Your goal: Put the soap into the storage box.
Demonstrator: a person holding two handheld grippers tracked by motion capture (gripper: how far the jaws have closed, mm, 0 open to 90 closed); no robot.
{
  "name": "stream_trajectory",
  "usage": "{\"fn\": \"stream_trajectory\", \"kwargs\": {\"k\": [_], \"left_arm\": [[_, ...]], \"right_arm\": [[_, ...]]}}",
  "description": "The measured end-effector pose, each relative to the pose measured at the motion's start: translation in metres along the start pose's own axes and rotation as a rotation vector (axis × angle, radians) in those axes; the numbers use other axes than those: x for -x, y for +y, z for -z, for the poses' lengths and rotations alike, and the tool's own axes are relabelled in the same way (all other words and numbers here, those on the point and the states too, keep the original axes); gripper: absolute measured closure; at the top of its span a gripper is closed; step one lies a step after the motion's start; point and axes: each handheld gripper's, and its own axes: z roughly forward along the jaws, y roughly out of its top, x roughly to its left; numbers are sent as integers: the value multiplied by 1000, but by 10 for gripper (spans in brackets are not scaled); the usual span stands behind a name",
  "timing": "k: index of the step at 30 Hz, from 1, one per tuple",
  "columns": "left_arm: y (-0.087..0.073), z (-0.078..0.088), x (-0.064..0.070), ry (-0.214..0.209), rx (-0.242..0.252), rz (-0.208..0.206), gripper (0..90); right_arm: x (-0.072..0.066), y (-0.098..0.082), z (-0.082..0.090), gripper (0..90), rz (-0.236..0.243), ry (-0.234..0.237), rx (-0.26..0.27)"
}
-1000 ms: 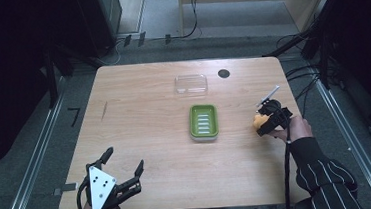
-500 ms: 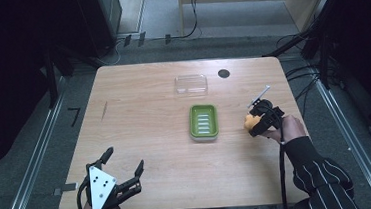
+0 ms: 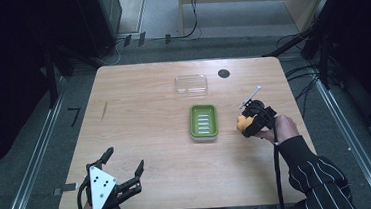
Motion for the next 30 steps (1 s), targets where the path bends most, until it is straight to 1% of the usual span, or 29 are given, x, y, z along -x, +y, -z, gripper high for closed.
{"fn": "stream_trajectory", "kwargs": {"k": [8, 12, 15, 18, 19, 20, 21, 22, 24, 26, 27, 29, 30], "left_arm": [[0, 0, 0, -1, 0, -1, 130], [0, 0, 0, -1, 0, -1, 130], [0, 0, 0, -2, 0, -2, 130], [0, 0, 0, 0, 0, 0, 130], [0, 0, 0, -2, 0, -2, 130], [0, 0, 0, -2, 0, -2, 130], [0, 0, 0, -2, 0, -2, 130], [0, 0, 0, -3, 0, -3, 130], [0, 0, 0, -2, 0, -1, 130], [0, 0, 0, -1, 0, 0, 130], [0, 0, 0, 0, 0, 1, 130], [0, 0, 0, -1, 0, 1, 130], [0, 0, 0, -1, 0, 1, 130]], "right_arm": [[-7, 9, 5, 401, 20, 0, 17], [-10, 14, 5, 401, 36, 1, 18], [-12, 18, 5, 401, 38, 3, 21], [-13, 21, 5, 401, 55, 4, 24], [-14, 23, 5, 401, 48, 6, 23], [-14, 24, 5, 401, 55, 1, 25], [-15, 25, 6, 400, 51, 3, 26], [-16, 28, 6, 401, 62, 2, 27], [-17, 29, 6, 400, 61, 4, 26], [-18, 32, 6, 401, 75, 6, 31], [-19, 33, 6, 400, 70, 5, 29], [-20, 36, 7, 401, 81, 5, 32], [-21, 38, 7, 401, 76, 6, 34]]}}
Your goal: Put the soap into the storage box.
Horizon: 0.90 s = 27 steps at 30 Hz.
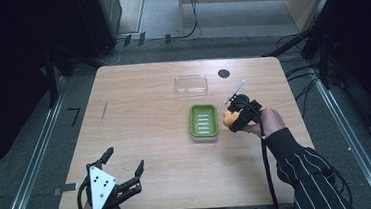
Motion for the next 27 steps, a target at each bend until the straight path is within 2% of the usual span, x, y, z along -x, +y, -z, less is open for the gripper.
{"fn": "stream_trajectory", "kwargs": {"k": [27], "left_arm": [[0, 1, 0, 1, 1, 0, 130]], "right_arm": [[-8, 26, 2, 401, 39, -6, 35]]}}
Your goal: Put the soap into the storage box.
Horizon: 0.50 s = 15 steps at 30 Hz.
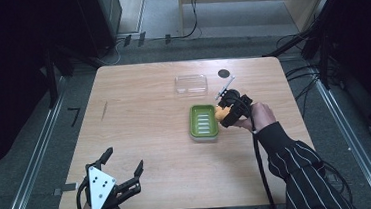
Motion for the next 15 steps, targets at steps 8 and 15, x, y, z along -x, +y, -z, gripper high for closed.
{"fn": "stream_trajectory", "kwargs": {"k": [8, 15], "left_arm": [[0, 1, 0, 4, 3, 6, 130], [0, 1, 0, 3, 1, 5, 130]], "right_arm": [[-1, 4, -1, 400, 3, -1, 4], [-4, 12, -3, 400, 22, 8, 11]]}}
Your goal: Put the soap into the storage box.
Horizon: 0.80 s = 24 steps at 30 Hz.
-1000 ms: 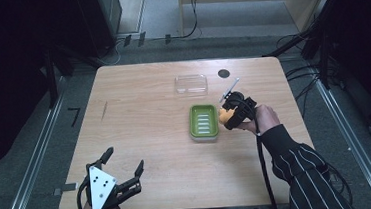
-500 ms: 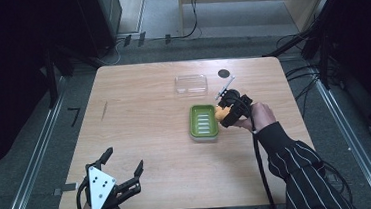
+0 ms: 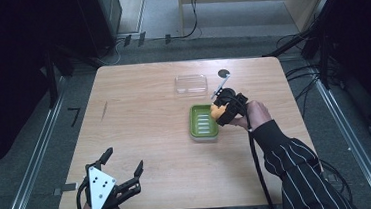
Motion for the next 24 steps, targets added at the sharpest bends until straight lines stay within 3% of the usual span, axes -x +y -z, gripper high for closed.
{"fn": "stream_trajectory", "kwargs": {"k": [24], "left_arm": [[-1, 2, -1, 5, 0, 3, 130]], "right_arm": [[-12, 26, -16, 400, 47, 17, -8]]}}
